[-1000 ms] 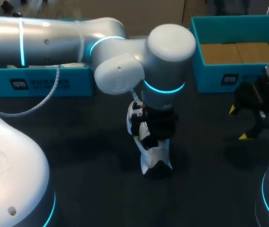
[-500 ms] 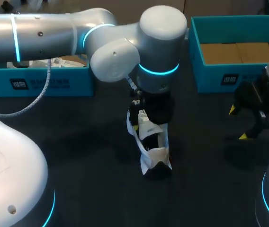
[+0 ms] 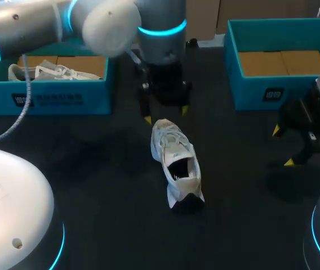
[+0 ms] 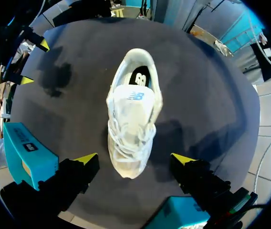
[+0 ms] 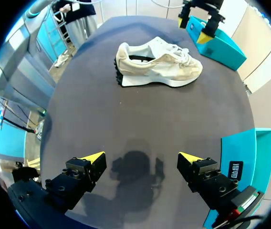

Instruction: Take the shoe out of the shoebox, open the shoe tongue, remove and reinsert the insole, then place the shoe into the shoebox

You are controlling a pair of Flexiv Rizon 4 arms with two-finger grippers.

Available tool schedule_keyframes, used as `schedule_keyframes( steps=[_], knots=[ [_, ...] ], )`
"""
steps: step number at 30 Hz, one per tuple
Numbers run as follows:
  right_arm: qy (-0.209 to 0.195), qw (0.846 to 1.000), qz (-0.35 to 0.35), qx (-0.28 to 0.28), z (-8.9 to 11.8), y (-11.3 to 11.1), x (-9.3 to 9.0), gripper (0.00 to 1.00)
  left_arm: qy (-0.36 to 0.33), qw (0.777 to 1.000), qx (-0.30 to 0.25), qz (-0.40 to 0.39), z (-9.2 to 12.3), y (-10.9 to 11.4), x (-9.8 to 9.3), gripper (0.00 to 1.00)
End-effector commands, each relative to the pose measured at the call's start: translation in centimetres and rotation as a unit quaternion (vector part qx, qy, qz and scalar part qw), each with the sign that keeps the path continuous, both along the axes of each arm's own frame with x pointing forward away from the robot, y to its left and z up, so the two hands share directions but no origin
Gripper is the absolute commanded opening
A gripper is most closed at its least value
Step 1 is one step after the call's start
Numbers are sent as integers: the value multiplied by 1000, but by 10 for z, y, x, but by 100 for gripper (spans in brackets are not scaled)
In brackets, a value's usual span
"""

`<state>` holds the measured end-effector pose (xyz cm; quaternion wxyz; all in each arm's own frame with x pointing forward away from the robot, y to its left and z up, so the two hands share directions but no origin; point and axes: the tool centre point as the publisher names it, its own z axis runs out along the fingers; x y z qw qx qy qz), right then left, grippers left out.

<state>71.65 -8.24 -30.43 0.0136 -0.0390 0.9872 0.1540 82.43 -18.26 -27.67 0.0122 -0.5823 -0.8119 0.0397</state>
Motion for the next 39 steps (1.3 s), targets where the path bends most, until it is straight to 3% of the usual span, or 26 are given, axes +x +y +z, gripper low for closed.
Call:
schedule_keyframes(
  steps=[1,2,4,13,25,31,35,39],
  knots=[
    [-1,1000,0,-1,0,0,-1,100,1,1000,-8,-10,10,10,-5,50],
    [-1,1000,0,-1,0,0,-1,100,-2,1000,-6,-12,10,9,-8,45],
    [-1,1000,0,-1,0,0,-1,100,1,1000,-7,-19,10,8,-13,44],
    [-1,1000,0,-1,0,0,-1,100,8,999,-10,-40,-1,-5,-34,43],
    [-1,1000,0,-1,0,0,-1,100,28,998,0,-64,-45,-30,-69,43],
    [-1,1000,0,-1,0,0,-1,100,35,996,16,-76,-65,-39,-81,38],
    [-1,1000,0,-1,0,0,-1,100,40,996,17,-76,-67,-39,-84,41],
    [-1,1000,0,-1,0,0,-1,100,28,997,0,-72,-49,-35,-81,42]
  ],
)
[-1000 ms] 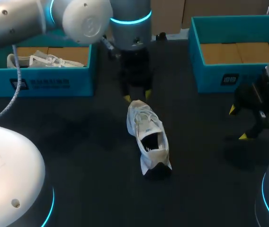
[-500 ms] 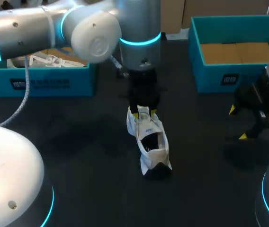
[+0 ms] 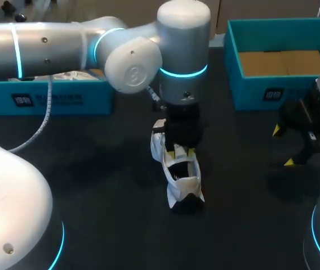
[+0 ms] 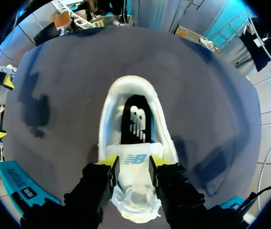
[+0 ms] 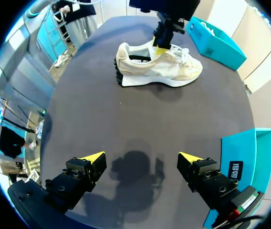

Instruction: Take the shoe out of the shoebox, open the shoe tongue, remove and reinsert the insole, then place the shoe into the shoebox

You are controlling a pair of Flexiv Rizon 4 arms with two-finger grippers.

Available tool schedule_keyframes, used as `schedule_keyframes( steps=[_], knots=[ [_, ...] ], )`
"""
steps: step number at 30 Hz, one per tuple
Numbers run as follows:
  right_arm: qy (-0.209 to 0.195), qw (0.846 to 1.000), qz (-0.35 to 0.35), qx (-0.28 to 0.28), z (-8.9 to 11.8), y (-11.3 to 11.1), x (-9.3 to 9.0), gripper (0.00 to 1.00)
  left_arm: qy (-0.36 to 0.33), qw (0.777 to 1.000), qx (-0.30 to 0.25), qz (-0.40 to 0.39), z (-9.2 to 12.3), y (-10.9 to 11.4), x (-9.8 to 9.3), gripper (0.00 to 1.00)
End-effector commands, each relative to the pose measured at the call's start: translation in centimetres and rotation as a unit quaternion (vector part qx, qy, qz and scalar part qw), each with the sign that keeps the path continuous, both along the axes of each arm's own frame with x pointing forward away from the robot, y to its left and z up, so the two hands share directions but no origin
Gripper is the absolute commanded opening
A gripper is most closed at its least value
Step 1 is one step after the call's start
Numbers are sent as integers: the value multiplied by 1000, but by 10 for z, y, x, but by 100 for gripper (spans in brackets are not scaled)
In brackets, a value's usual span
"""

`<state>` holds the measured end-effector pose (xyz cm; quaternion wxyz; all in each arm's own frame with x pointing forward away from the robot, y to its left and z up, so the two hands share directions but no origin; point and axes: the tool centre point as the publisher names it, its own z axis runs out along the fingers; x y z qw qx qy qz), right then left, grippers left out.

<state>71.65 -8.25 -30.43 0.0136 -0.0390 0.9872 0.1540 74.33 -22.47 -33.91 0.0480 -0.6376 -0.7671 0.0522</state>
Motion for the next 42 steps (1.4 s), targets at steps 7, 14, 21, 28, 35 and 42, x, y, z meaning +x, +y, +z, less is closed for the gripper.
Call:
schedule_keyframes(
  steps=[7,14,21,28,35,42],
  knots=[
    [-1,1000,0,-1,0,0,-1,100,1,1000,-1,0,2,5,-7,42],
    [-1,1000,0,-1,0,0,-1,100,4,1000,-9,0,-1,10,-12,42],
    [-1,1000,0,-1,0,0,-1,100,-15,999,-27,32,47,25,-11,62],
    [-1,1000,0,-1,0,0,-1,100,64,984,-2,164,69,27,-18,100],
    [-1,1000,0,-1,0,0,-1,100,64,984,-2,164,69,27,-18,100],
    [-1,1000,0,-1,0,0,-1,100,66,981,-7,183,70,28,-24,100]
  ],
)
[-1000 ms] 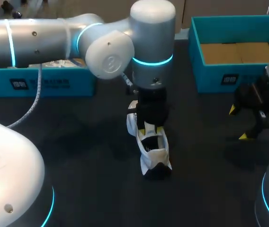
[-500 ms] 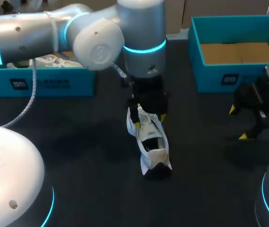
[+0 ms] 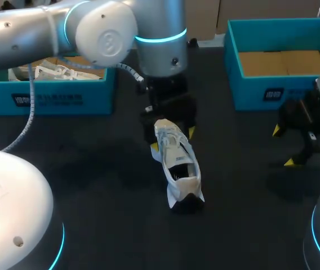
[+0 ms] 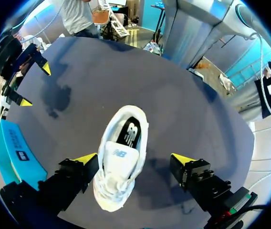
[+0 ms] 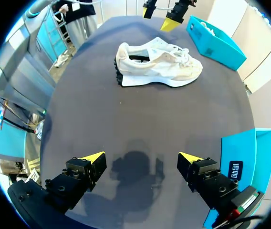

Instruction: Take the shoe out of the shoebox, open the shoe tongue, remove and reinsert the insole, then place the shoe into the shoebox

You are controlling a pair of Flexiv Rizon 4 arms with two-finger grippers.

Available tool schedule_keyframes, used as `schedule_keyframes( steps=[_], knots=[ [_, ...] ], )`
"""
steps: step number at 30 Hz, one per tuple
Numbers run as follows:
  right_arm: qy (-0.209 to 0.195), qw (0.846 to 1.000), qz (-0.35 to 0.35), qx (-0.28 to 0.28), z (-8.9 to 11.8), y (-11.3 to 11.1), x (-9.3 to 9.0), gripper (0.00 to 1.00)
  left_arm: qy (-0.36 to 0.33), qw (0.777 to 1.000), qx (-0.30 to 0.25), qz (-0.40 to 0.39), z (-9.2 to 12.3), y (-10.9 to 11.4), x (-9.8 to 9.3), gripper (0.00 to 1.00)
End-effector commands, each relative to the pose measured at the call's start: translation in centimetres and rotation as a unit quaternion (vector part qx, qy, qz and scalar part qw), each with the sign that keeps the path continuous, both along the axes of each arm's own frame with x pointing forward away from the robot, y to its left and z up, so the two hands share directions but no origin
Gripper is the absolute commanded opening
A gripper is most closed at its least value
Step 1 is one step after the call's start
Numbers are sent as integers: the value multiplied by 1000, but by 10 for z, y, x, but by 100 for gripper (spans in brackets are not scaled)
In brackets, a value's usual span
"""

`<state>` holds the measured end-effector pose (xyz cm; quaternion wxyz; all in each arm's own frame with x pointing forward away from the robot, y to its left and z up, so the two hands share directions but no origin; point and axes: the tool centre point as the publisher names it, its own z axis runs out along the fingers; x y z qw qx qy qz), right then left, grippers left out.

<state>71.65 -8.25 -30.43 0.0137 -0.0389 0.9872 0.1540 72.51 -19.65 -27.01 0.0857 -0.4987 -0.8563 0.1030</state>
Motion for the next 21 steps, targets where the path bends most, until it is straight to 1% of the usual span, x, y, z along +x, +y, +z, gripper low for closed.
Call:
schedule_keyframes(
  steps=[1,2,4,5,6,7,17,19,21],
  knots=[
    [-1,1000,0,-1,0,0,-1,100,3,1000,-1,29,2,0,-8,100],
    [-1,1000,0,-1,0,0,-1,100,9,998,5,62,4,0,-17,100],
    [-1,1000,0,-1,0,0,-1,100,10,991,33,129,6,0,-25,100],
    [-1,1000,0,-1,0,0,-1,100,42,975,74,204,8,-3,-29,100],
    [-1,1000,0,-1,0,0,-1,100,59,947,128,288,11,-5,-31,100],
    [-1,1000,0,-1,0,0,-1,100,-17,930,135,342,17,2,-41,100],
    [-1,1000,0,-1,0,0,-1,100,-17,930,135,342,17,2,-41,100],
    [-1,1000,0,-1,0,0,-1,100,43,920,154,357,7,-3,-40,100],
    [-1,1000,0,-1,0,0,-1,100,40,902,140,407,-3,-8,-45,100]
  ],
)
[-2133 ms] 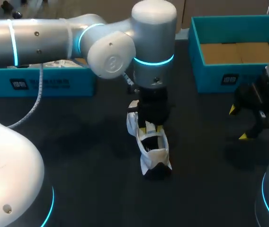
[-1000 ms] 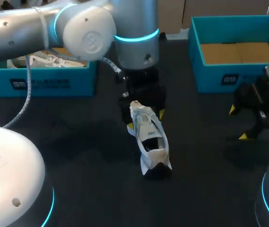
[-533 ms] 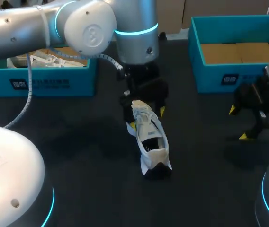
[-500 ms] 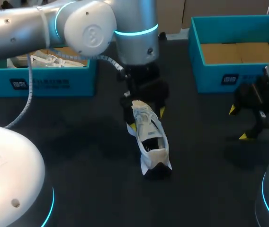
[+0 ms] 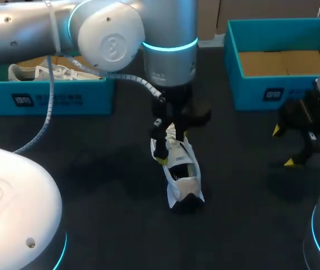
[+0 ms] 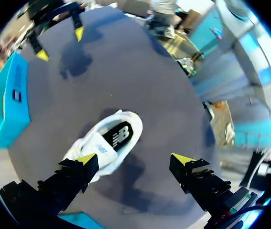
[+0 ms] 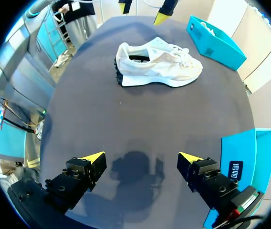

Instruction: Take the shoe out of the shoebox, open the shoe tongue, remove and reinsert the insole, then place the shoe into the shoebox

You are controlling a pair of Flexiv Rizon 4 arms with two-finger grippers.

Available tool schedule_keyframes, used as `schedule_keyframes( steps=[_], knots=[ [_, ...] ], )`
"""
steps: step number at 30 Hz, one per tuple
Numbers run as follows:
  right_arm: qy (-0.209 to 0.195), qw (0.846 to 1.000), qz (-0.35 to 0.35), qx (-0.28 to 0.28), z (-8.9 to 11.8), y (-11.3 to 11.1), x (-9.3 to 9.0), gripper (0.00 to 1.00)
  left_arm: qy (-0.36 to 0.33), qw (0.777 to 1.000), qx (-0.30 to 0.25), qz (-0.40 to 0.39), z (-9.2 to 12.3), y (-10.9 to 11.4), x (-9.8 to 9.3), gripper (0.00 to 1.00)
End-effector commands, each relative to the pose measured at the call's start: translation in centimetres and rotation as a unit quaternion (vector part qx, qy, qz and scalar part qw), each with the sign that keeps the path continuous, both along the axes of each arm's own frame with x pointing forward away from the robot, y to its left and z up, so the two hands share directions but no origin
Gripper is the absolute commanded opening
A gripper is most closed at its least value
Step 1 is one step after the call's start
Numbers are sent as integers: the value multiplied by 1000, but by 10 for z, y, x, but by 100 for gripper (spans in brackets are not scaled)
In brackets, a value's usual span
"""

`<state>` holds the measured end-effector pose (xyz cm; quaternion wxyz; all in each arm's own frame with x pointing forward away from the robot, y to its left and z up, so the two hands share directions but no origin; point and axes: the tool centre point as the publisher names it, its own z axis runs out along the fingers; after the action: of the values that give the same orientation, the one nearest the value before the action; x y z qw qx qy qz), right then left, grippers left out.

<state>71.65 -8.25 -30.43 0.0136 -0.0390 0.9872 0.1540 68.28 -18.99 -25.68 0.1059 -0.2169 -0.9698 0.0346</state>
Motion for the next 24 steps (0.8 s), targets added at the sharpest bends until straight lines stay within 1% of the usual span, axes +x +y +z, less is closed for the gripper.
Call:
schedule_keyframes(
  steps=[1,3,5,7,8,10,13,15,16,18,20,21,23,24],
  knots=[
    [-1,1000,0,-1,0,0,-1,100,49,990,27,132,-18,-15,-7,100],
    [-1,1000,0,-1,0,0,-1,100,37,984,19,172,-22,-17,-14,100],
    [-1,1000,0,-1,0,0,-1,100,45,981,5,188,-23,-17,-27,100],
    [-1,1000,0,-1,0,0,-1,100,29,976,0,215,-27,-18,-33,100],
    [-1,1000,0,-1,0,0,-1,100,37,975,0,217,-30,-19,-38,100],
    [-1,1000,0,-1,0,0,-1,100,27,971,3,236,-35,-21,-43,100],
    [-1,1000,0,-1,0,0,-1,100,10,966,-7,259,-46,-23,-53,100],
    [-1,1000,0,-1,0,0,-1,100,4,965,-4,263,-52,-24,-57,100],
    [-1,1000,0,-1,0,0,-1,100,-9,960,-10,278,-55,-25,-59,100],
    [-1,1000,0,-1,0,0,-1,100,-13,961,-14,275,-61,-25,-63,100],
    [-1,1000,0,-1,0,0,-1,100,-32,954,-17,297,-68,-28,-62,100],
    [-1,1000,0,-1,0,0,-1,100,-26,957,-15,289,-71,-29,-62,100],
    [-1,1000,0,-1,0,0,-1,100,-36,954,-16,298,-77,-32,-60,100],
    [-1,1000,0,-1,0,0,-1,100,-29,955,-10,296,-80,-32,-59,100]
  ],
)
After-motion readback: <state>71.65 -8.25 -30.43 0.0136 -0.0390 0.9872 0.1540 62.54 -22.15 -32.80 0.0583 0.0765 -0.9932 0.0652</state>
